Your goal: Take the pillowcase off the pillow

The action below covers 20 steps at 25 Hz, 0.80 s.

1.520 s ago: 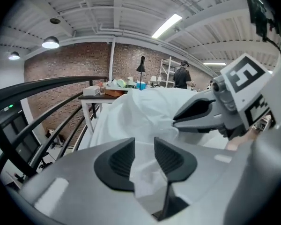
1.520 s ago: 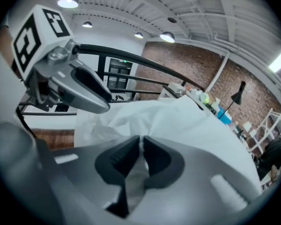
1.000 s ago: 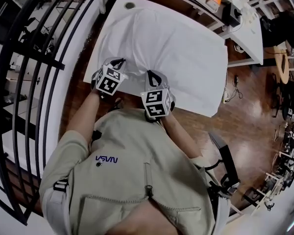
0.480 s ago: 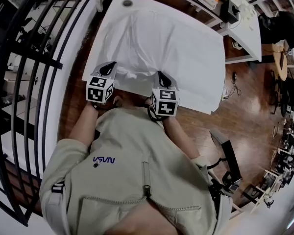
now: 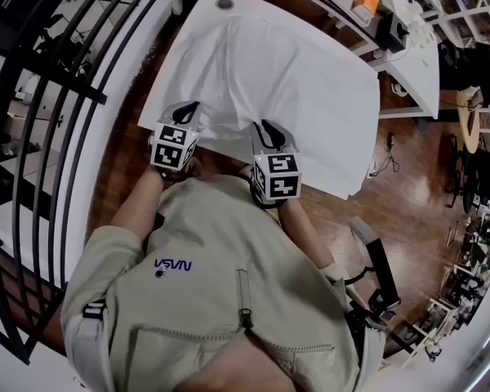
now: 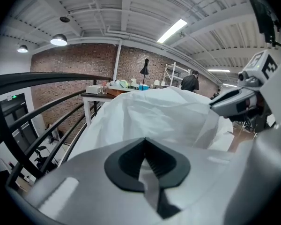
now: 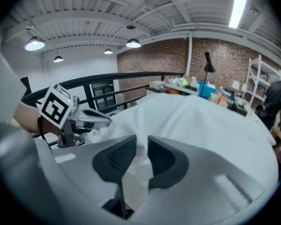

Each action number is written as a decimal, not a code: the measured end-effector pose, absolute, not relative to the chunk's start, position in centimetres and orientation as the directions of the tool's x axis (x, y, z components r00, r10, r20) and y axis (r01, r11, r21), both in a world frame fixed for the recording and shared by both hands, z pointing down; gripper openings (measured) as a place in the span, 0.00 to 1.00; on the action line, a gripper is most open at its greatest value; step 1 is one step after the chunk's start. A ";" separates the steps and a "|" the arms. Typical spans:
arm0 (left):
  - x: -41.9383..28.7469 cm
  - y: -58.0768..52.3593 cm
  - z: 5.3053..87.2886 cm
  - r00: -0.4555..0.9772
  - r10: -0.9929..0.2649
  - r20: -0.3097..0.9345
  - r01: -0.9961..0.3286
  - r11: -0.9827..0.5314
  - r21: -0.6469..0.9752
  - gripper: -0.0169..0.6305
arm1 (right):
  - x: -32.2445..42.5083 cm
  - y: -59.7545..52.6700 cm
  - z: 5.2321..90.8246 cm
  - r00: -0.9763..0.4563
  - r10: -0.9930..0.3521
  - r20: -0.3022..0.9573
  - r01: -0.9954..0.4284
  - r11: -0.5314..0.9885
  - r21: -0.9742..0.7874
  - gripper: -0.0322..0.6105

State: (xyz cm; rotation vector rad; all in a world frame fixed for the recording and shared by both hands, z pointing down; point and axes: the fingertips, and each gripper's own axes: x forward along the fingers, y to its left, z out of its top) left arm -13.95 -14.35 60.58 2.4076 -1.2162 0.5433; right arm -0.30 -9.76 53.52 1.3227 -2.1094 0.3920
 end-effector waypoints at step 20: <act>-14.7 -13.6 60.5 0.487 -0.706 0.515 -0.858 -0.496 0.131 0.04 | -2.1 -15.8 57.2 -0.114 -0.595 0.795 -0.578 0.691 0.434 0.06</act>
